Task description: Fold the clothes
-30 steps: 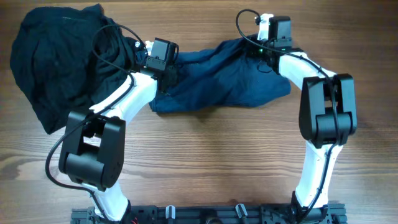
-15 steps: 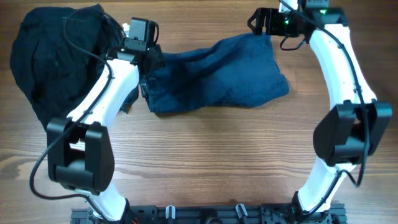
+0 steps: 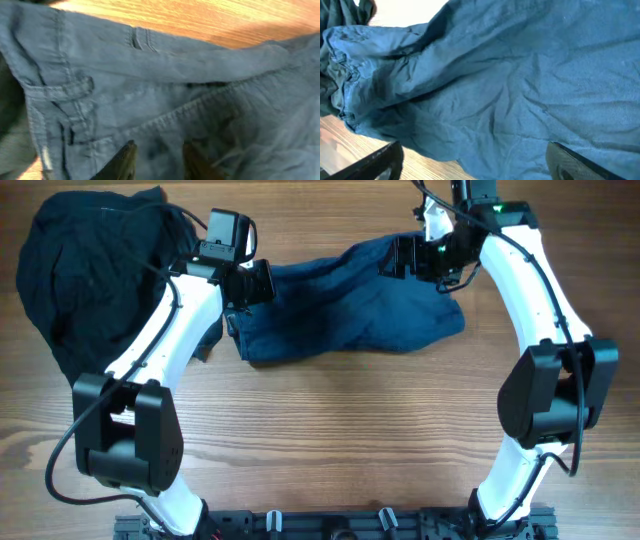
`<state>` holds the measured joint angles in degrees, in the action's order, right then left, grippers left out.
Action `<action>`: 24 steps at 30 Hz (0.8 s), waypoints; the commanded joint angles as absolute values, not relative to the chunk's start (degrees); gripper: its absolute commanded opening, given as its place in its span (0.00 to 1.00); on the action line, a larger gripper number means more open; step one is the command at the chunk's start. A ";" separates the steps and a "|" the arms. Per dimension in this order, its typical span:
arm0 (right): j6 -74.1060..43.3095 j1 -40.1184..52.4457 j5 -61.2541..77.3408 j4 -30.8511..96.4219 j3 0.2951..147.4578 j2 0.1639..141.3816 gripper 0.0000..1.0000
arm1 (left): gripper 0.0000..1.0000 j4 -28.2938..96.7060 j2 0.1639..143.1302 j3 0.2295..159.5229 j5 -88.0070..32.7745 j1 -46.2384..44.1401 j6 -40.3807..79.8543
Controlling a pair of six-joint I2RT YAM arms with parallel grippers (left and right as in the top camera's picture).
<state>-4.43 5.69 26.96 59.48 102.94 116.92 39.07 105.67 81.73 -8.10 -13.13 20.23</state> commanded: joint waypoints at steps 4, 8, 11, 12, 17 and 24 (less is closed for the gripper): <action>-4.25 6.59 27.03 54.65 96.55 117.82 0.24 | 0.04 39.46 104.90 82.13 -9.43 -16.38 20.43; -7.44 6.57 25.93 46.04 90.39 118.26 0.09 | 0.04 39.48 104.90 82.08 -6.72 -16.64 23.68; -12.16 6.59 19.20 39.75 85.21 118.83 0.04 | 0.04 39.94 104.90 82.08 -3.92 -16.67 26.17; -13.58 6.57 15.84 38.22 83.81 118.83 0.04 | 0.04 39.92 104.90 82.08 -3.92 -16.67 26.17; -15.22 6.59 6.85 37.04 82.74 119.04 0.04 | 0.04 39.90 104.90 82.08 -3.95 -16.67 26.17; -19.68 6.59 2.90 34.30 76.44 119.17 0.04 | 0.04 40.05 104.90 82.08 -3.33 -16.67 26.17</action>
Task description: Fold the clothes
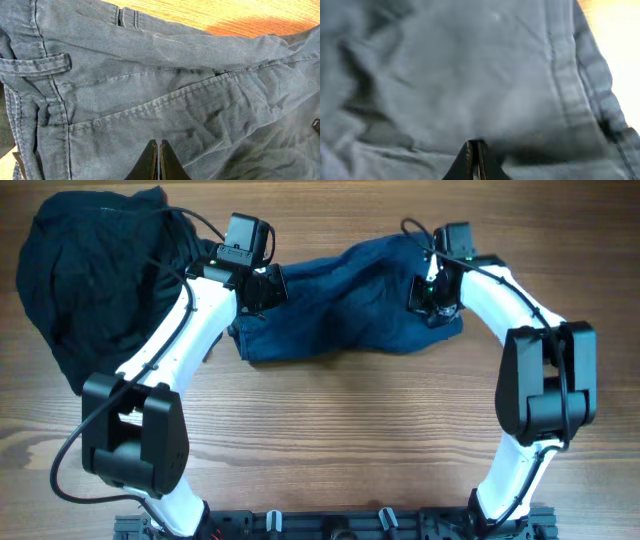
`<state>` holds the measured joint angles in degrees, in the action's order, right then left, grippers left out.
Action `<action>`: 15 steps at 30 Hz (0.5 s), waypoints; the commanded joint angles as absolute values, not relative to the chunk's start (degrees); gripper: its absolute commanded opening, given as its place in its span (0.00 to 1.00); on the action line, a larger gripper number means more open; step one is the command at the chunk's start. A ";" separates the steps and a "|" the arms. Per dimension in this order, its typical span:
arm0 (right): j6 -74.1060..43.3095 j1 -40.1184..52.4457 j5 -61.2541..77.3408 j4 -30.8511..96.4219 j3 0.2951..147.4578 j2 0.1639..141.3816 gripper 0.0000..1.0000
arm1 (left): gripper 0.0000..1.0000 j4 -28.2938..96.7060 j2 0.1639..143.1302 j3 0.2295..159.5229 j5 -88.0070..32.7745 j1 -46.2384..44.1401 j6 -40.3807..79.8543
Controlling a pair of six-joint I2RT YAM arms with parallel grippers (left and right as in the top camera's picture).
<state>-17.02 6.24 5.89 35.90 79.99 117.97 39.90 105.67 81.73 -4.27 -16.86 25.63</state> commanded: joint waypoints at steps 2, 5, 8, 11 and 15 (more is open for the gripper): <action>-19.73 6.59 2.92 32.99 74.24 119.22 0.04 | 0.04 40.12 104.90 82.08 -3.31 -16.67 26.15; -21.47 6.52 1.91 32.53 72.55 119.22 0.04 | 0.04 40.21 104.90 82.08 -3.31 -16.67 26.15; -23.68 5.98 0.78 35.11 72.51 119.22 0.04 | 0.04 40.73 104.90 82.08 -3.31 -16.67 26.15; -25.56 3.62 0.84 38.02 72.51 119.22 0.04 | 0.04 41.63 104.90 82.08 -2.83 -16.67 26.13; -24.08 1.67 1.21 42.94 72.51 119.20 0.04 | 0.04 41.65 104.90 82.08 -1.58 -16.67 26.15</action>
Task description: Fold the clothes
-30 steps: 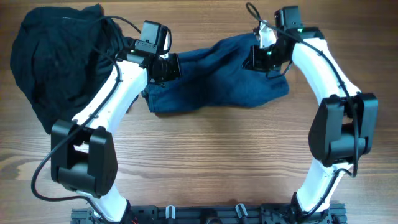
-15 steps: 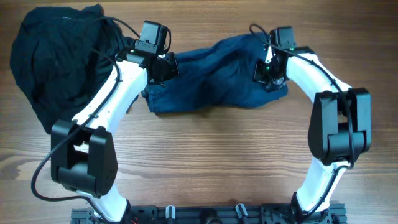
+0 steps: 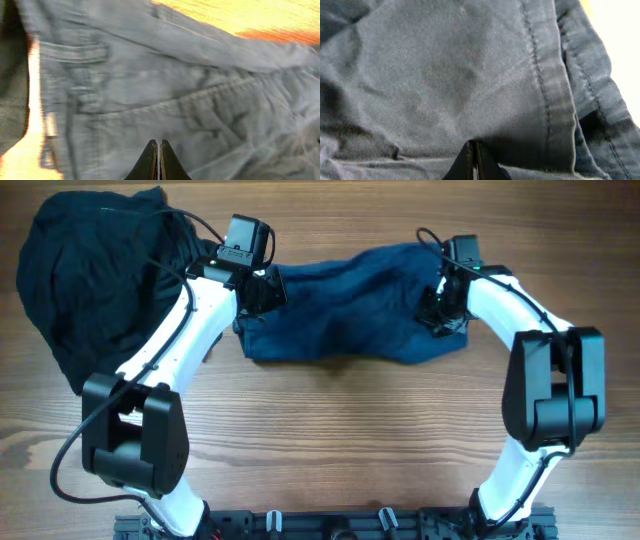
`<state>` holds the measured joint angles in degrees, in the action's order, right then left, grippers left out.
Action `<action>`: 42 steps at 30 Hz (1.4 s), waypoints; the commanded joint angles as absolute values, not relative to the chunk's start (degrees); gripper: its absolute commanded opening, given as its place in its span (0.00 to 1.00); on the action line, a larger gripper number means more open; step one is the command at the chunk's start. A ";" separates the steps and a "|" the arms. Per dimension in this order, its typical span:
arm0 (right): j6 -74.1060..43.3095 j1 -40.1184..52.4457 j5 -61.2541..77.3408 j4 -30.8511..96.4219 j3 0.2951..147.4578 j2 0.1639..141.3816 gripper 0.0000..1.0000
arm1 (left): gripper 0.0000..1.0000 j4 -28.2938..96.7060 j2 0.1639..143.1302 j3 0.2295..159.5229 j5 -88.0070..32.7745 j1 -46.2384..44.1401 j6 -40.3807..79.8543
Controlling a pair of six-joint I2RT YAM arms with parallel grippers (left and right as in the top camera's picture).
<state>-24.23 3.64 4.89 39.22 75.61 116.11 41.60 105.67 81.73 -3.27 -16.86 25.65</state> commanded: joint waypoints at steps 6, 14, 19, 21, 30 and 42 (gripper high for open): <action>-21.98 1.67 4.99 45.71 72.51 118.26 0.04 | 0.04 41.65 104.90 82.08 -0.23 -16.67 26.13; -17.47 1.50 6.20 44.29 76.25 105.43 0.05 | 0.04 41.58 104.90 82.08 0.38 -16.67 26.13; -15.07 0.34 4.23 40.91 76.25 104.62 0.04 | 0.06 41.60 104.90 82.08 1.67 -16.60 25.87; -13.96 -0.40 3.38 40.03 76.25 105.38 0.04 | 0.06 41.65 104.90 82.08 2.72 -16.43 25.74; -7.49 -2.76 9.02 38.11 76.23 109.71 0.04 | 0.04 43.29 104.90 82.08 -2.55 -8.67 22.15; 6.37 -10.46 36.36 35.94 76.23 115.04 0.04 | 0.07 47.00 104.90 82.08 -14.15 -0.73 12.49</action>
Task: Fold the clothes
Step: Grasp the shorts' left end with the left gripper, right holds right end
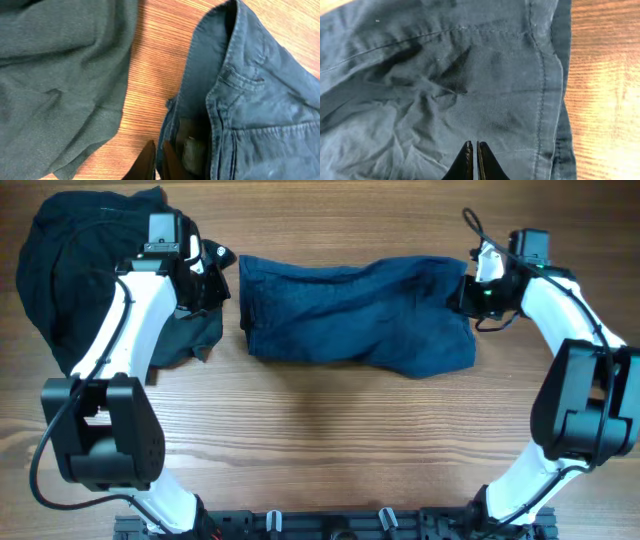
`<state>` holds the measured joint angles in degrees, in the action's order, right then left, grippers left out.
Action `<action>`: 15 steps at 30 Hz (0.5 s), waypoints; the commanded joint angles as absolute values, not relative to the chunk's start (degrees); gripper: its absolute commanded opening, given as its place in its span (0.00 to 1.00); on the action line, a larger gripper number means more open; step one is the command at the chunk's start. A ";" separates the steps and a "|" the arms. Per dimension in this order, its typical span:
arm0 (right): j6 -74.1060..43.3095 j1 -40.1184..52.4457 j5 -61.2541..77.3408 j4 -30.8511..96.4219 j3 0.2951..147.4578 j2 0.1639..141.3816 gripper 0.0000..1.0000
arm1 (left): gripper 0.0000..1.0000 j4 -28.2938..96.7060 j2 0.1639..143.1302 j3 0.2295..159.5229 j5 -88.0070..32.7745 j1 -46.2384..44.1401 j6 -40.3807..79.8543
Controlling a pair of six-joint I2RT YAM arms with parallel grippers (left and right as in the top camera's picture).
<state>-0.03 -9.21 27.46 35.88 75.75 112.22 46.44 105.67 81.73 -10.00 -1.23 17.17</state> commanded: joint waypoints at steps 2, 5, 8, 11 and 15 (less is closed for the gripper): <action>8.19 -10.52 37.45 36.56 76.23 117.19 0.04 | 0.08 47.57 104.90 82.08 -14.17 -0.73 11.22; 9.45 -10.52 39.38 36.69 76.23 119.85 0.04 | 0.08 48.31 104.90 82.08 -14.46 -0.73 9.39; 10.24 -10.55 39.66 36.38 76.23 120.97 0.04 | 0.08 48.75 104.90 82.08 -14.55 -0.71 8.21; 7.31 -10.59 34.92 35.81 76.23 121.95 0.04 | 0.09 48.82 104.90 82.08 -14.52 -0.71 8.03; 6.02 -10.59 32.91 35.94 76.23 123.72 0.04 | 0.13 48.95 104.92 82.08 -14.57 0.14 7.86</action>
<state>7.35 -10.68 35.73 36.07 75.75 120.99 48.71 105.67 81.73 -13.45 -0.97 9.37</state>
